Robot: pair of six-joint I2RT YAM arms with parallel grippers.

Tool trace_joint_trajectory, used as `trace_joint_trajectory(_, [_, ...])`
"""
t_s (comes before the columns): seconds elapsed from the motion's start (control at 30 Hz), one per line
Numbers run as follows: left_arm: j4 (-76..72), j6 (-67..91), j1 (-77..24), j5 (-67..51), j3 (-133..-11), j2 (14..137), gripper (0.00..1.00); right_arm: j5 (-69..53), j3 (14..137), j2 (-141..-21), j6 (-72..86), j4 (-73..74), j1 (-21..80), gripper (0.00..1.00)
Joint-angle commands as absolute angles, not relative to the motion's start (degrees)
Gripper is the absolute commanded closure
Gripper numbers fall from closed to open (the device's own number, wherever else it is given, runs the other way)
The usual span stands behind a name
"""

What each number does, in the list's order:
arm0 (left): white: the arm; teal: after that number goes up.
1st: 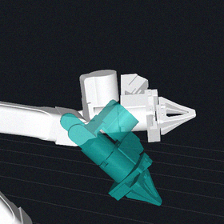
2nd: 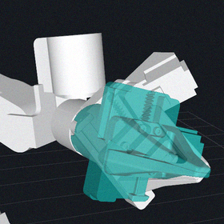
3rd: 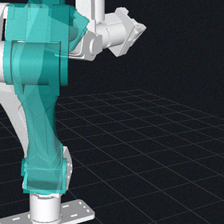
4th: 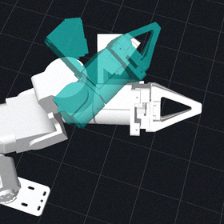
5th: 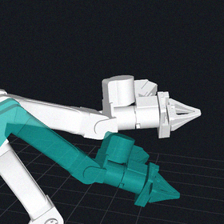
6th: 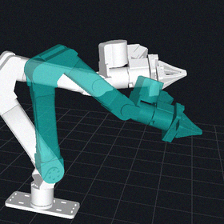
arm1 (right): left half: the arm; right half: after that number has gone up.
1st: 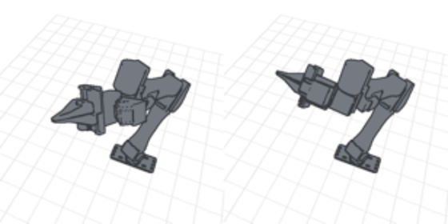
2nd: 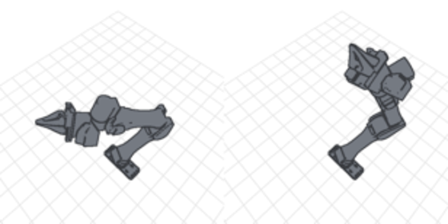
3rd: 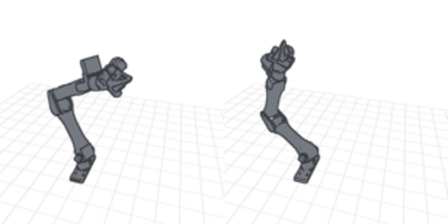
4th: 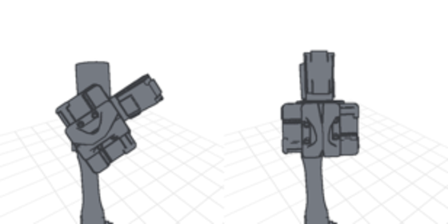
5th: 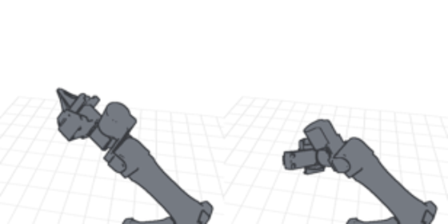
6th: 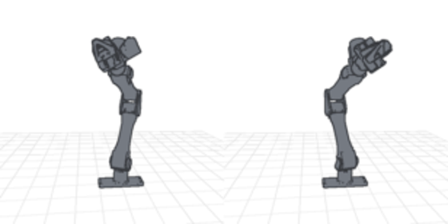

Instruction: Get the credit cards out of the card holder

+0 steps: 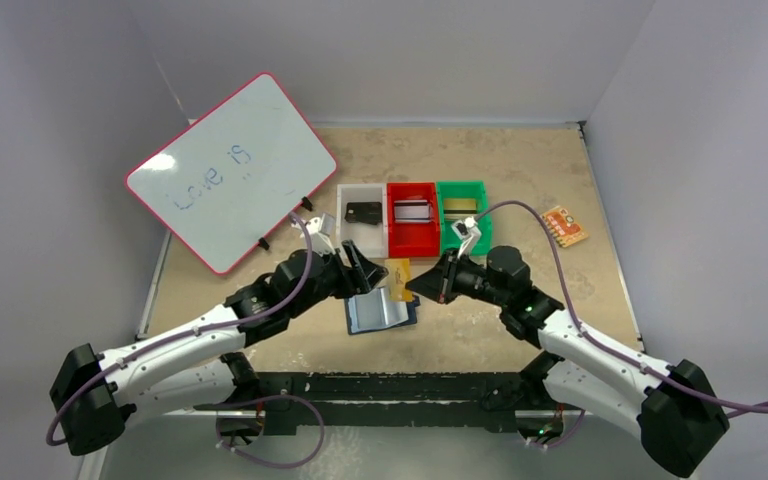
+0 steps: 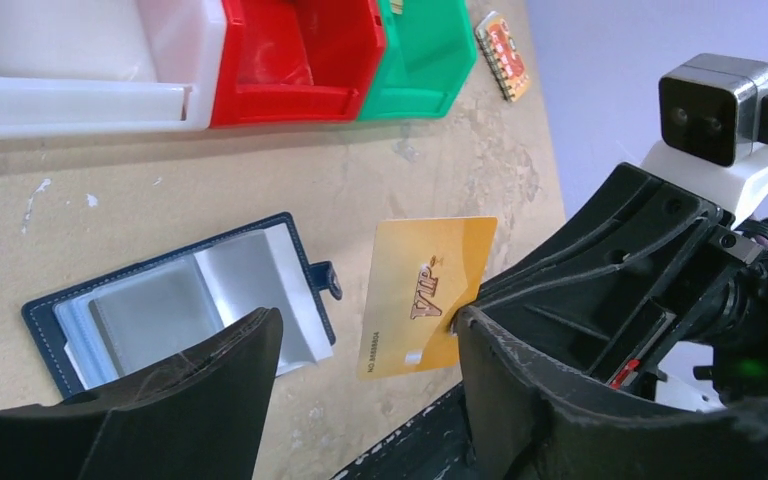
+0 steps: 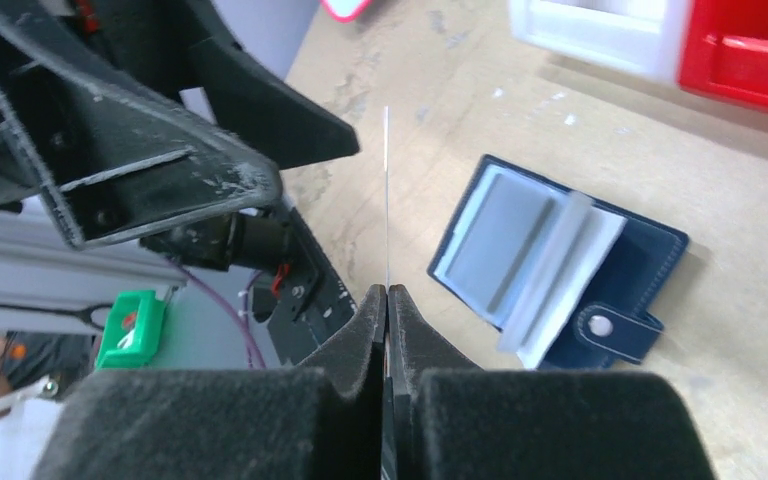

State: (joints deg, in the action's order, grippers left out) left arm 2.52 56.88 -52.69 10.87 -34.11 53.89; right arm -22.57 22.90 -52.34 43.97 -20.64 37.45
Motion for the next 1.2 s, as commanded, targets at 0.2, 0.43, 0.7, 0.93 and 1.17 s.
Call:
trace_joint_trajectory(0.2, [-5.5,50.7,-49.4,-3.5,-34.0,52.4,0.31,-37.9,22.6,-54.3,42.7,-36.0,37.3,1.0])
trace_joint_trajectory(0.43, [-15.8,54.2,-42.1,-18.7,-30.6,49.9,0.45,-40.9,22.6,-55.9,44.3,-39.4,37.3,1.0])
trace_joint_trajectory(0.7, [-21.6,56.3,-41.2,-27.9,-28.9,49.3,0.66,-43.6,22.7,-57.2,45.9,-43.6,37.2,1.0])
trace_joint_trajectory(0.93, [-22.7,56.1,-41.2,-30.9,-29.0,48.4,0.97,-44.7,23.5,-58.9,46.2,-44.4,37.2,1.0])
trace_joint_trajectory(1.17, [-22.1,55.9,-41.2,-30.7,-28.8,47.1,1.0,-45.0,24.3,-57.9,46.3,-44.5,37.2,0.92])
